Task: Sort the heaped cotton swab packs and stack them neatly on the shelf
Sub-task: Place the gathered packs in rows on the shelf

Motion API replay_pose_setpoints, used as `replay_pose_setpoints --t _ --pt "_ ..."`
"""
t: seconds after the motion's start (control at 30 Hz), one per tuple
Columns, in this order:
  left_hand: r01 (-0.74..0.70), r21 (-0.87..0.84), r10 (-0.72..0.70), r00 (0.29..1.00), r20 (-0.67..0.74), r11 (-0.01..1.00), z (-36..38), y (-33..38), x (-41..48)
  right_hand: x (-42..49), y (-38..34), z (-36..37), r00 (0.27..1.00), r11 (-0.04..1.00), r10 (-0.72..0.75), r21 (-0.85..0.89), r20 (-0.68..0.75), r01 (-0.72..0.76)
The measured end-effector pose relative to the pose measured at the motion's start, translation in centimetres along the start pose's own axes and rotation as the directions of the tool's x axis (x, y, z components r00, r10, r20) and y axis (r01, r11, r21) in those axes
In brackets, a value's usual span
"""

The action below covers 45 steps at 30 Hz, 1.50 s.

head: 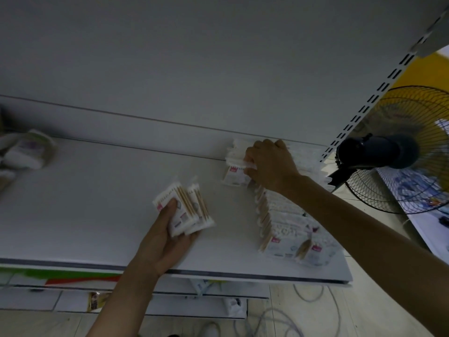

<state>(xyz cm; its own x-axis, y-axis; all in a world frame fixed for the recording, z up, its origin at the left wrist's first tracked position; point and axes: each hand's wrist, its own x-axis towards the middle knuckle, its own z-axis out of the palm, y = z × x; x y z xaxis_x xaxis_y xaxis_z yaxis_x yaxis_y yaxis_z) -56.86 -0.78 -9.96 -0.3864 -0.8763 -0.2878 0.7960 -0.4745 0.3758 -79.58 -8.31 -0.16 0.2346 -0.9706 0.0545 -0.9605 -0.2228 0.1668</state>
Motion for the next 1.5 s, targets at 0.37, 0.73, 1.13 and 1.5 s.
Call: replay_pose_setpoints --t 0.37,0.73,1.13,1.5 --pt "-0.125 0.334 0.092 0.989 0.113 0.934 0.1 -0.7 0.1 -3.2 -3.6 -0.9 0.987 0.784 -0.061 0.605 -0.145 0.138" --pt "-0.136 0.267 0.146 0.989 -0.018 0.954 0.7 -0.7 -0.4 -3.4 -2.6 -1.9 0.993 0.738 -0.057 0.674 0.108 -0.031" --pt "-0.185 0.486 0.239 0.97 -0.05 0.854 1.1 -2.3 0.0 -2.3 -0.2 0.5 0.975 0.991 -0.134 -0.024 -0.175 0.132" --pt "-0.19 0.978 0.474 0.856 0.207 -0.084 3.4 -3.8 5.0 -11.3 1.2 0.5 0.858 0.929 0.232 0.365 -0.458 -0.057"
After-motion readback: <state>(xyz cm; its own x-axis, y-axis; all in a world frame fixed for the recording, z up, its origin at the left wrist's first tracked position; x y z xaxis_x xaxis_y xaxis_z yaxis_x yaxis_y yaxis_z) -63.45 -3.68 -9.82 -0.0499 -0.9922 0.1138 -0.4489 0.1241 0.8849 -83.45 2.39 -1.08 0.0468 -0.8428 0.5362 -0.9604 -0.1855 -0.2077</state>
